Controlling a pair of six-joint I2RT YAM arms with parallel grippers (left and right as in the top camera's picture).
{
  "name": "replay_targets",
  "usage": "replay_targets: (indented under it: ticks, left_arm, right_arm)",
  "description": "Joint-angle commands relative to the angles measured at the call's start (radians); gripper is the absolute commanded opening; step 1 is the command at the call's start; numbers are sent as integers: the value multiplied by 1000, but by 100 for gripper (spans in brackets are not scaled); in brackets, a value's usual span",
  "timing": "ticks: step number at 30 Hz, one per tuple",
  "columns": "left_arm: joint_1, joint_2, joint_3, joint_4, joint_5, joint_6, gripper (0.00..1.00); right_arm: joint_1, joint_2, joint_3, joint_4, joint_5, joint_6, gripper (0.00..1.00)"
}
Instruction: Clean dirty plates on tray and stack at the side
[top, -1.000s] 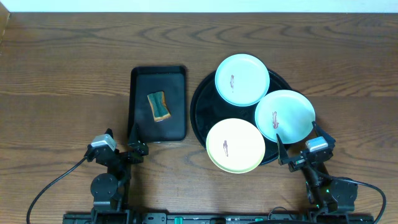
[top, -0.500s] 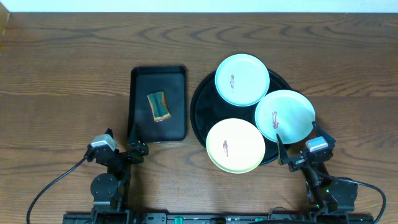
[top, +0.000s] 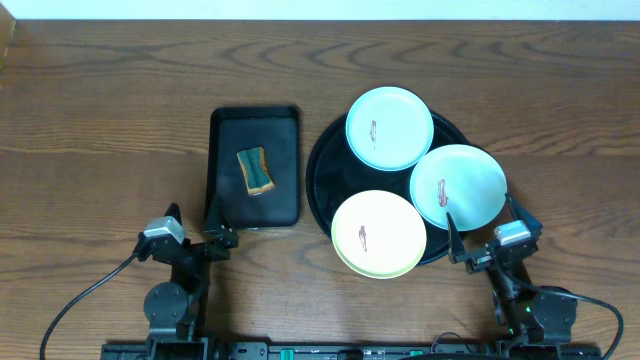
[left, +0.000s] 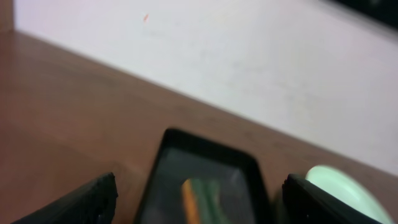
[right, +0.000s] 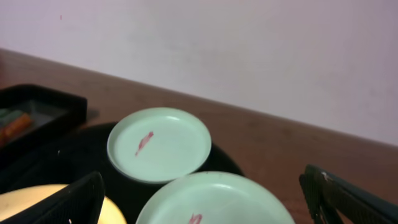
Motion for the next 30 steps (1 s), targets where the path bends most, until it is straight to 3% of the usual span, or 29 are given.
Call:
replay_targets:
  ticks: [1, 5, 10, 15, 20, 25, 30]
  left_arm:
    - [-1, 4, 40, 17, 48, 9, 86]
    - [-1, 81, 167, -8, 64, 10, 86]
    - [-1, 359, 475, -185, 91, 10, 86]
    - [-1, 732, 872, -465, 230, 77, 86]
    - [-1, 1022, 1186, -755, 249, 81, 86]
    - [-1, 1167, 1246, -803, 271, 79, 86]
    - [-7, 1269, 1245, -814, 358, 68, 86]
  right_arm:
    - [7, -5, 6, 76, 2, 10, 99]
    - [7, 8, 80, 132, 23, 44, 99]
    - [7, 161, 268, 104, -11, 77, 99]
    - [7, 518, 612, -142, -101, 75, 99]
    - [7, 933, 1027, -532, -254, 5, 99]
    - [9, 1256, 1368, -879, -257, -139, 99]
    - [9, 1421, 1493, -915, -257, -44, 99]
